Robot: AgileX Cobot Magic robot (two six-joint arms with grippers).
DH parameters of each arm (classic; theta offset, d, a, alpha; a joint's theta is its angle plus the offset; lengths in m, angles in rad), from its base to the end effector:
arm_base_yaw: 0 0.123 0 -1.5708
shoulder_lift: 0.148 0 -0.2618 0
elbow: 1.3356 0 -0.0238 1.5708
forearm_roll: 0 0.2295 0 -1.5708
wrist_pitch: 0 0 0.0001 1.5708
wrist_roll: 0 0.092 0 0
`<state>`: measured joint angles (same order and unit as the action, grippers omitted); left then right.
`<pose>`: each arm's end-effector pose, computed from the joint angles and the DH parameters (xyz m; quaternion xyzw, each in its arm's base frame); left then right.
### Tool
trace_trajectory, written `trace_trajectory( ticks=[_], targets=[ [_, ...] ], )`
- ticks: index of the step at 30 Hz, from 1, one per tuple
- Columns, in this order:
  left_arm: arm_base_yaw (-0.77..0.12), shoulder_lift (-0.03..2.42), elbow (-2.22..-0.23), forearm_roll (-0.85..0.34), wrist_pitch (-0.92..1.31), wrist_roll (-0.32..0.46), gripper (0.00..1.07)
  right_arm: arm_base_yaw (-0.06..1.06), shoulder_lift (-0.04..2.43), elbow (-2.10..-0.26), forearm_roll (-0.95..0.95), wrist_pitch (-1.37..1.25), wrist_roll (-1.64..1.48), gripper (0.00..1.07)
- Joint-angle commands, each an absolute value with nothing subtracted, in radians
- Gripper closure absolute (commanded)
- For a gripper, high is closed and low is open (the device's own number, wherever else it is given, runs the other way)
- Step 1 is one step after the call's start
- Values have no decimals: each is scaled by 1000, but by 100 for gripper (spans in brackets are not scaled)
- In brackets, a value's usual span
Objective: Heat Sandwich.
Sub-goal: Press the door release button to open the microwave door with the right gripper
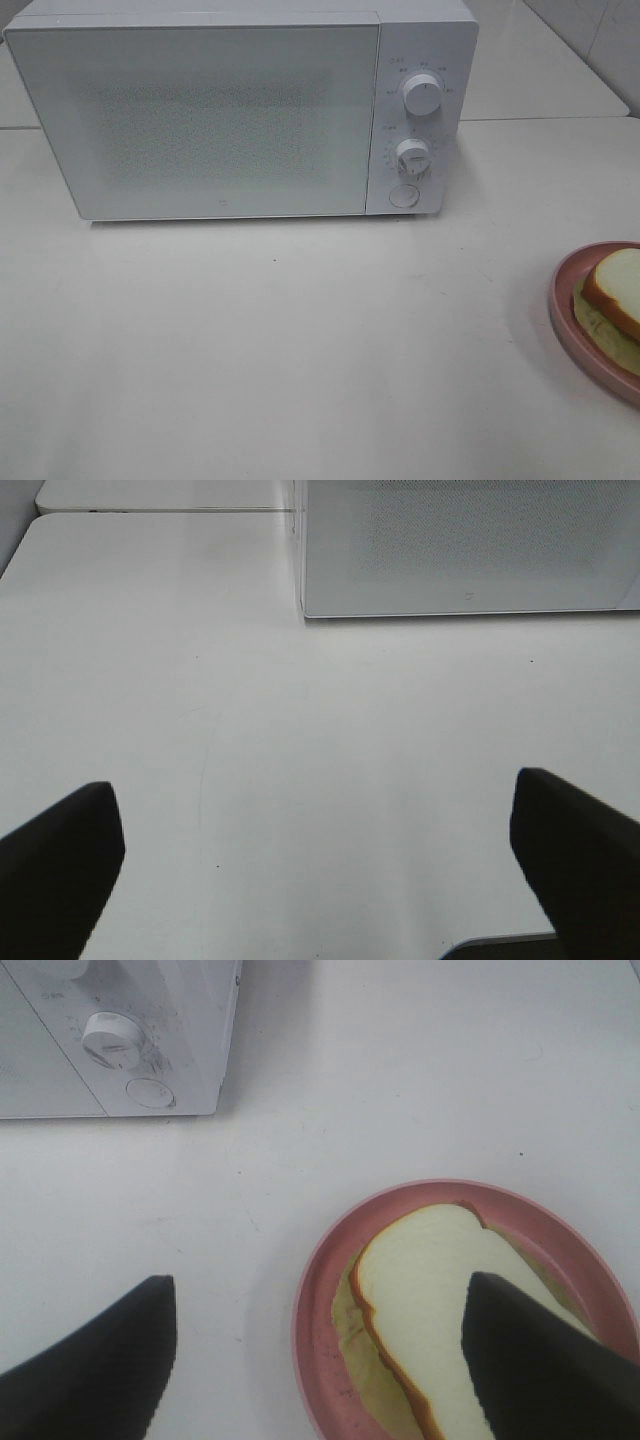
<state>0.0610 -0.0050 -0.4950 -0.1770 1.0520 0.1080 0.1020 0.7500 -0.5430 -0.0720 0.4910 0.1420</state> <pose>0.0011 -0.0140 0.2670 0.0229 0.8473 -0.0439 0.5288 0.1424 0.0114 0.2712 -0.0026 0.8867 0.0267 0.4617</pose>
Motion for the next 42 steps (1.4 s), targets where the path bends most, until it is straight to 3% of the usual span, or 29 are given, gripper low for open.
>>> trace_trajectory(
  ticks=[1, 20, 25, 33, 37, 42],
  targets=[
    [61, -30, -493, -179, 1037, 110, 3, 96, 799, -545, -70, 411, 135, 31],
    [61, -30, -493, -179, 1037, 110, 3, 96, 1115, -545, -70, -65, 121, 31],
    [61, -30, -493, -179, 1037, 110, 3, 153, 1189, -545, -49, -207, 12, 31],
    [61, -30, -493, -179, 1037, 110, 3, 277, 1321, -545, 213, -377, -208, 31],
    [61, -30, -493, -179, 1037, 110, 3, 370, 1398, -545, 446, -531, -381, 31],
    [61, -30, -493, -179, 1037, 110, 3, 420, 1439, -545, 536, -606, -433, 31]
  ],
)
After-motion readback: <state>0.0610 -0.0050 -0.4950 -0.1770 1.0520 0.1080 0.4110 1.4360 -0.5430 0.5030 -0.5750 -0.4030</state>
